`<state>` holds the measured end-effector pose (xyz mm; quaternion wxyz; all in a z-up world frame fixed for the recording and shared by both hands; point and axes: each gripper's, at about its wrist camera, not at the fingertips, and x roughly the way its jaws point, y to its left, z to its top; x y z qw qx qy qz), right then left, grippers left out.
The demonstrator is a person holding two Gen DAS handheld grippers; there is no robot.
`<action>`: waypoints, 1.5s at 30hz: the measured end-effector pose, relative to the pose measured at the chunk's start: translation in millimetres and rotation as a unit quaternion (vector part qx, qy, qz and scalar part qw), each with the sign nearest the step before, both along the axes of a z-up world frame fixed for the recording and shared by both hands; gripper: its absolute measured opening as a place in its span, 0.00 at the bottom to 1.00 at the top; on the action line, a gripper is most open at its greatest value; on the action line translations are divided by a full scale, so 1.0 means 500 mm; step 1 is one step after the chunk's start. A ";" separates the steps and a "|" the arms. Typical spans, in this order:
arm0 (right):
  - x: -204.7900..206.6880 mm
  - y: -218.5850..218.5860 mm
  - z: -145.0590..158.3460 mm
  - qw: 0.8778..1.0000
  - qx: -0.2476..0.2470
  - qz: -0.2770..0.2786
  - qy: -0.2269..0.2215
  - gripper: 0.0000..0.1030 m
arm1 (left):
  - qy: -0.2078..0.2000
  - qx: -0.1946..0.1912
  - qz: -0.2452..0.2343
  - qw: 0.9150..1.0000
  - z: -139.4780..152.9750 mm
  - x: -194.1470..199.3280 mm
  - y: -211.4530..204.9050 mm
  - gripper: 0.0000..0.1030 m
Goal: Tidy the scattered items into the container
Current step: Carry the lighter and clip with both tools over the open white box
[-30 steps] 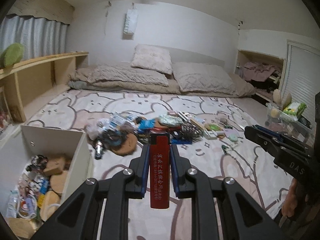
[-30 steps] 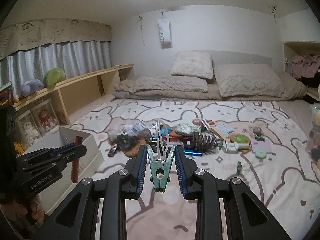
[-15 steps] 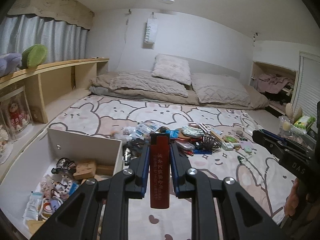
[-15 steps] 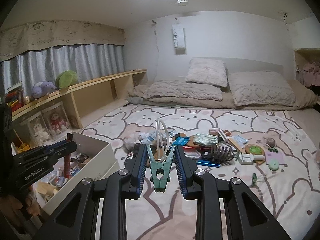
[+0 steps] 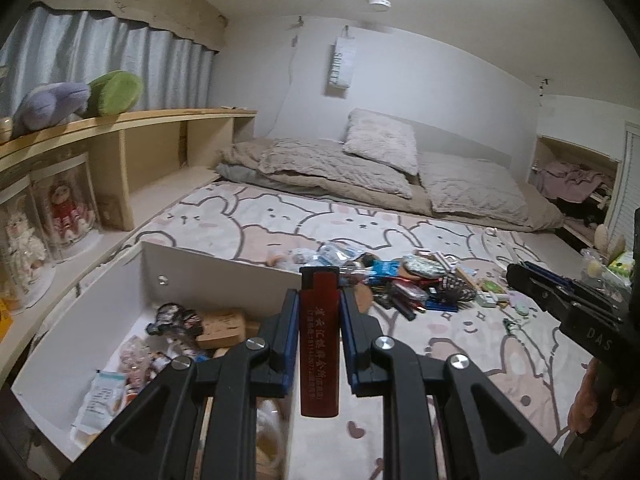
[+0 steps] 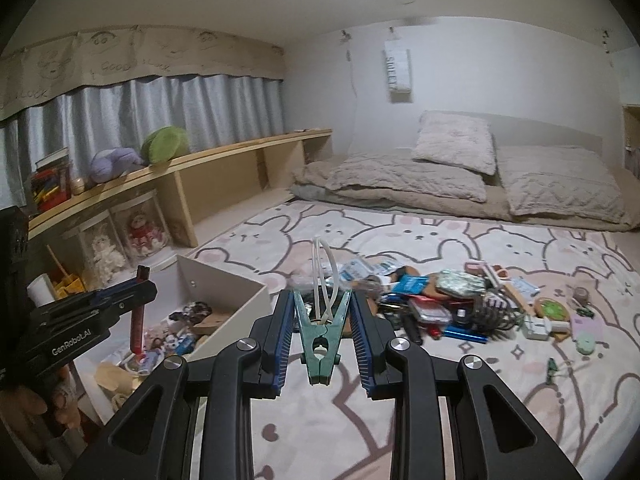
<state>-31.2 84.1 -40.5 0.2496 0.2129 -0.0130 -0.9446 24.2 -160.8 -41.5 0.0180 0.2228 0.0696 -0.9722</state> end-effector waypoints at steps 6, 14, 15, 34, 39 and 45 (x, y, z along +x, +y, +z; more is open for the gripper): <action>-0.006 -0.041 -0.007 1.000 0.003 0.023 -0.006 0.28 | -0.004 -0.003 0.024 1.000 0.000 0.012 -0.044 0.19; -0.015 -0.089 -0.008 0.999 0.003 0.048 -0.015 0.28 | -0.012 0.001 0.063 0.998 -0.010 0.037 -0.114 0.19; -0.015 -0.094 -0.007 0.999 0.003 0.052 -0.016 0.28 | -0.014 0.002 0.067 0.998 -0.012 0.039 -0.121 0.19; -0.005 -0.209 -0.013 0.990 0.046 0.131 -0.028 0.28 | -0.052 0.019 0.154 0.986 -0.057 0.067 -0.268 0.19; -0.008 -0.235 -0.015 0.986 0.048 0.155 -0.040 0.28 | -0.062 0.020 0.175 0.982 -0.069 0.075 -0.305 0.19; -0.012 -0.267 -0.022 0.979 0.045 0.187 -0.064 0.28 | -0.082 0.001 0.187 0.979 -0.088 0.066 -0.336 0.19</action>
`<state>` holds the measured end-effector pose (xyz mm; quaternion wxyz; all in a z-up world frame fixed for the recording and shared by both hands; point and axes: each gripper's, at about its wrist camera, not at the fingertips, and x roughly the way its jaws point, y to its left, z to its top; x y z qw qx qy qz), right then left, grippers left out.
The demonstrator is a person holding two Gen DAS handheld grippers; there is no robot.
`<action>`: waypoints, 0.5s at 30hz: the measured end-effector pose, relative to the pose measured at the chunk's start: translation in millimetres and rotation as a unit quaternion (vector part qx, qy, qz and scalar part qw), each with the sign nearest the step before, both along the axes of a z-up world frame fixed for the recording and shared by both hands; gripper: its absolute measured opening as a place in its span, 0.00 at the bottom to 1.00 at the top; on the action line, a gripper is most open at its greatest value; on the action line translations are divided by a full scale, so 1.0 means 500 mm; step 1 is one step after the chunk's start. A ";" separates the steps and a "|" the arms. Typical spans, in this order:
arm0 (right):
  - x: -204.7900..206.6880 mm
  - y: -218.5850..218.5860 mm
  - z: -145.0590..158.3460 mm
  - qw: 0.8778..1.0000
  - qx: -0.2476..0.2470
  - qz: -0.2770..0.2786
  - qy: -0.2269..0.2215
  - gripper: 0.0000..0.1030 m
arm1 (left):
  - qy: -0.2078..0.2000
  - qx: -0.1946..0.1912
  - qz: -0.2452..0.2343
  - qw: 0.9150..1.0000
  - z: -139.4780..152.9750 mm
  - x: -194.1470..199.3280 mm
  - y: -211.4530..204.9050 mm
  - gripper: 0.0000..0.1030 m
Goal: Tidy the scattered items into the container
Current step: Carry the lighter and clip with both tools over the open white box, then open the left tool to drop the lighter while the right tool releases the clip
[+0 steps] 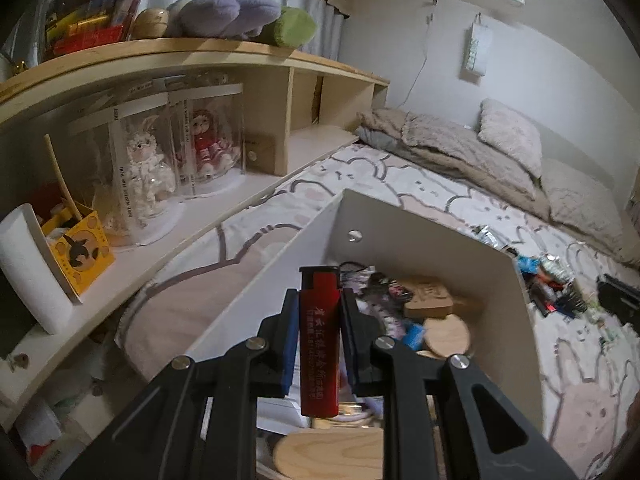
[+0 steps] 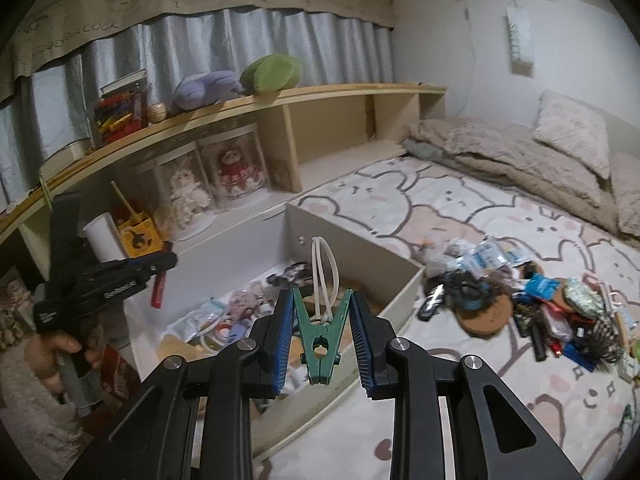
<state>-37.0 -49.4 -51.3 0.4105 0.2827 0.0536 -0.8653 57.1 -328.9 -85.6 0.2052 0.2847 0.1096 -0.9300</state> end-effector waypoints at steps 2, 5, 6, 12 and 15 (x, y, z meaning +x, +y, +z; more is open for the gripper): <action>0.001 -0.010 -0.002 1.000 0.003 0.009 -0.003 0.28 | -0.011 -0.007 0.002 1.000 -0.005 -0.002 -0.012 0.19; -0.001 -0.029 -0.009 1.000 0.005 0.024 -0.014 0.28 | -0.025 -0.013 -0.002 1.000 -0.013 -0.001 -0.021 0.19; -0.003 -0.036 -0.012 0.999 0.003 0.031 -0.023 0.28 | -0.030 -0.014 -0.004 0.999 -0.016 -0.001 -0.022 0.19; -0.031 -0.064 -0.031 0.993 -0.016 0.071 -0.092 0.28 | -0.054 -0.020 -0.004 0.998 -0.041 -0.002 -0.031 0.19; -0.042 -0.078 -0.033 0.991 -0.012 0.079 -0.105 0.28 | -0.057 -0.029 -0.007 0.998 -0.045 0.001 -0.029 0.19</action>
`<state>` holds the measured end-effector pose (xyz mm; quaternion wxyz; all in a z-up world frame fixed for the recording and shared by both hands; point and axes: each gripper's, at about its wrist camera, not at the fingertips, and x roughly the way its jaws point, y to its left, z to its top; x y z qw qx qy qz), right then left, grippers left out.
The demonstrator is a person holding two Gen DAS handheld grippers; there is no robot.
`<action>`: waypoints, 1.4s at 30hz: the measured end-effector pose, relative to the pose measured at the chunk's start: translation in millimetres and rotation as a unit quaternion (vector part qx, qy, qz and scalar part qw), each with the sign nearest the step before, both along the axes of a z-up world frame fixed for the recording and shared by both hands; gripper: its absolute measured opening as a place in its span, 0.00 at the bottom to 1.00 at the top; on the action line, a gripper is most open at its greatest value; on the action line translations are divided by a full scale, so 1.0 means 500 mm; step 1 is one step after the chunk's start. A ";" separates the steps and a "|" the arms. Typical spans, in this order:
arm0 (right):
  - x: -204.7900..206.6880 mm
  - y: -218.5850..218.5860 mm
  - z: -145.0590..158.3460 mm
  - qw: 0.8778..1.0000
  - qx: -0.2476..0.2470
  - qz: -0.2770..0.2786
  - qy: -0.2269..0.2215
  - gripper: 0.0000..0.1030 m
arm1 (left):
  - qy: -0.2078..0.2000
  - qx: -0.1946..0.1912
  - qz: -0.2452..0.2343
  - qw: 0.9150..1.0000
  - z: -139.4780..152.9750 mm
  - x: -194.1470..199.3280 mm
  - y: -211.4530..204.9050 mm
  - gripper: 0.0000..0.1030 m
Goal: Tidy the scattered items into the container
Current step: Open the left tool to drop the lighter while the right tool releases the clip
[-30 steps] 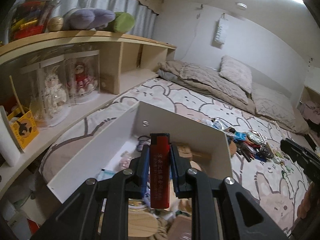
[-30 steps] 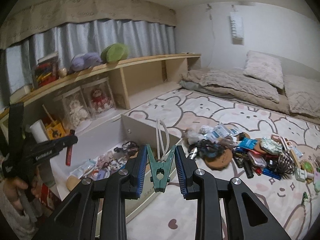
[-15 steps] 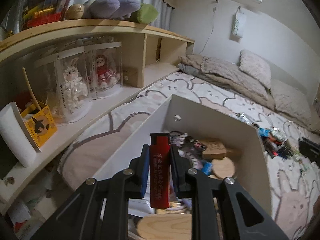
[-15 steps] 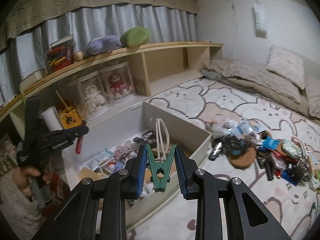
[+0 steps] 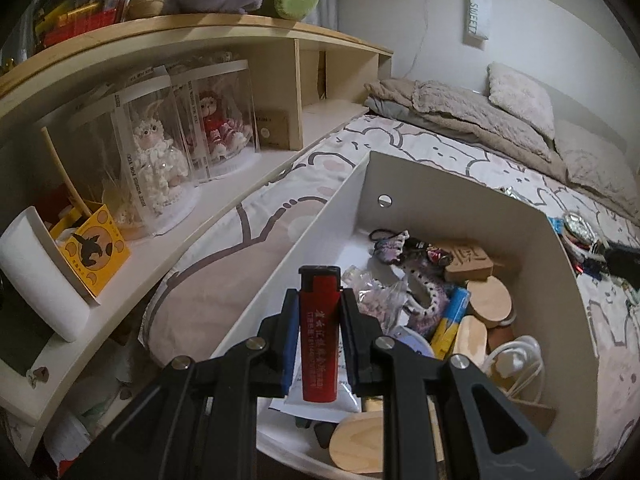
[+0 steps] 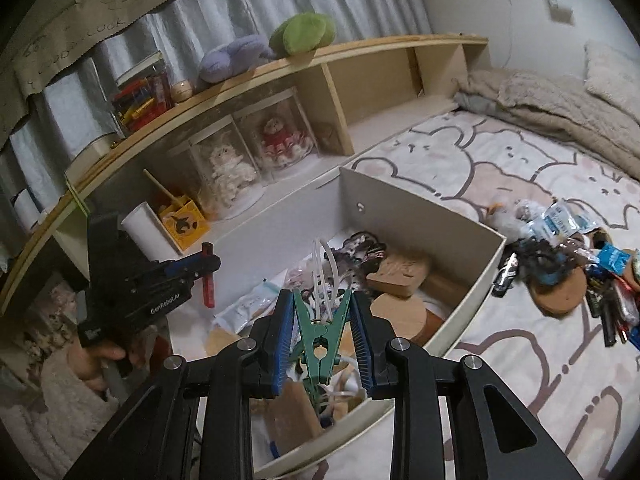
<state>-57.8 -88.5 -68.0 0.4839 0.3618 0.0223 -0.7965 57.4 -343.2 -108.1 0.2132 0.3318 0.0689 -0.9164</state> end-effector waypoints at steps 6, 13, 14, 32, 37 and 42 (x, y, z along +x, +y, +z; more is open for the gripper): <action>-0.032 -0.014 0.006 1.000 0.000 0.005 -0.022 0.28 | -0.004 -0.002 0.001 1.000 -0.008 0.002 -0.004 0.19; -0.068 -0.022 0.001 0.999 0.006 0.005 -0.051 0.28 | -0.012 -0.011 0.010 1.000 -0.017 0.000 -0.007 0.19; -0.070 -0.026 -0.003 0.999 0.010 0.005 -0.053 0.28 | -0.015 -0.010 0.013 1.000 -0.019 0.000 -0.008 0.19; -0.087 -0.070 -0.082 0.989 0.122 0.009 -0.086 0.28 | -0.003 0.002 0.010 1.000 -0.015 0.005 0.001 0.43; -0.086 -0.066 -0.079 0.988 0.129 0.006 -0.079 0.28 | 0.001 0.004 0.007 1.000 -0.011 0.006 0.006 0.43; -0.082 -0.064 -0.079 0.988 0.135 0.005 -0.075 0.28 | 0.002 0.008 0.004 1.000 -0.009 0.007 0.010 0.43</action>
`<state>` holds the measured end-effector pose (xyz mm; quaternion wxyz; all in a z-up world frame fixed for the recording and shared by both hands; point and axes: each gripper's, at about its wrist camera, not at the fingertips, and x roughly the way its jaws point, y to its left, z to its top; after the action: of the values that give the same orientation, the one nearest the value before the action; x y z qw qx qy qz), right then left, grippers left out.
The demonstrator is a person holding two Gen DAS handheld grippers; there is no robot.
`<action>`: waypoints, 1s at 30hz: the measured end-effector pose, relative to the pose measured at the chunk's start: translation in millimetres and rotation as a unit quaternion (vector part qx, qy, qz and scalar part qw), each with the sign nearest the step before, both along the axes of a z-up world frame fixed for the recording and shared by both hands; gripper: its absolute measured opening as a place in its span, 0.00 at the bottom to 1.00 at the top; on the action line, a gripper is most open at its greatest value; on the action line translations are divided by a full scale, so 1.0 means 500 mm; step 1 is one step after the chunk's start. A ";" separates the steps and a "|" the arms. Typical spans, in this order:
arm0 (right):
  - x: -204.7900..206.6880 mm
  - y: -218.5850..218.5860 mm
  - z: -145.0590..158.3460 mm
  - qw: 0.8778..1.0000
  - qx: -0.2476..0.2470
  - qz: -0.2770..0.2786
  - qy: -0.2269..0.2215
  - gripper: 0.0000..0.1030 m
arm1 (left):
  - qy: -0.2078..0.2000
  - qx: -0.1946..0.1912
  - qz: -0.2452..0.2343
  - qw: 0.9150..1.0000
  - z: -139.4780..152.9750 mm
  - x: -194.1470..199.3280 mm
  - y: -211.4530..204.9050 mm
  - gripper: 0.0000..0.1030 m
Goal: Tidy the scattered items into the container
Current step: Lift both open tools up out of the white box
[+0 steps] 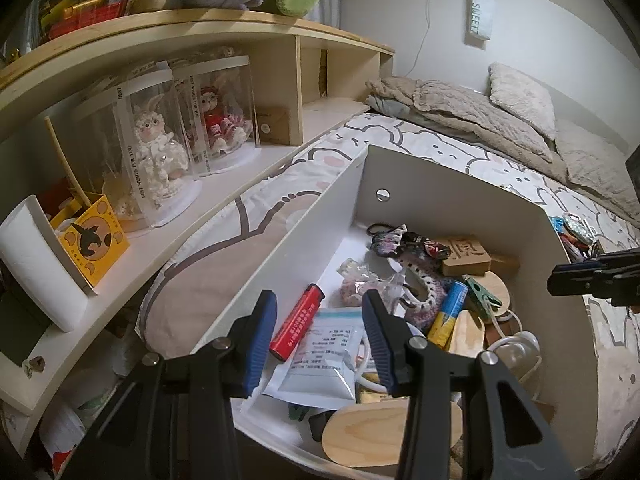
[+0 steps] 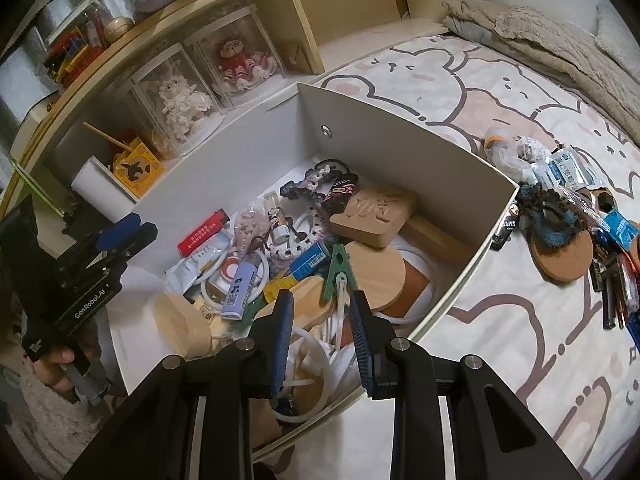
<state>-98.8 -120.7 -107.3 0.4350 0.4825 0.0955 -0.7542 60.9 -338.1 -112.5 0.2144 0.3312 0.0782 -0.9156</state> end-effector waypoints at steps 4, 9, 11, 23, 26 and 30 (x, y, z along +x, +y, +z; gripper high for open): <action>0.002 0.005 0.003 1.000 -0.001 -0.004 0.004 0.28 | 0.001 0.004 -0.002 1.000 0.001 0.002 0.004 0.43; 0.006 0.012 0.007 1.000 -0.008 -0.008 0.008 0.28 | 0.002 0.008 -0.005 1.000 0.002 0.000 0.011 0.43; 0.009 0.013 0.009 1.000 -0.010 -0.007 0.010 0.28 | 0.001 0.006 -0.007 1.000 0.002 -0.001 0.016 0.43; 0.036 0.044 0.039 0.996 -0.040 -0.028 0.075 0.28 | 0.011 0.002 -0.015 1.000 0.030 0.008 0.049 0.43; 0.038 0.061 0.044 0.994 -0.048 -0.042 0.086 0.28 | 0.014 0.000 -0.017 1.000 0.039 0.010 0.059 0.43; 0.047 0.082 0.059 0.990 -0.056 -0.063 0.112 0.99 | 0.026 -0.007 -0.014 1.000 0.059 0.017 0.072 0.59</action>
<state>-75.1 -79.9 -77.8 0.3994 0.3748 0.0707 -0.8337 69.4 -302.1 -82.9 0.2019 0.3067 0.0730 -0.9273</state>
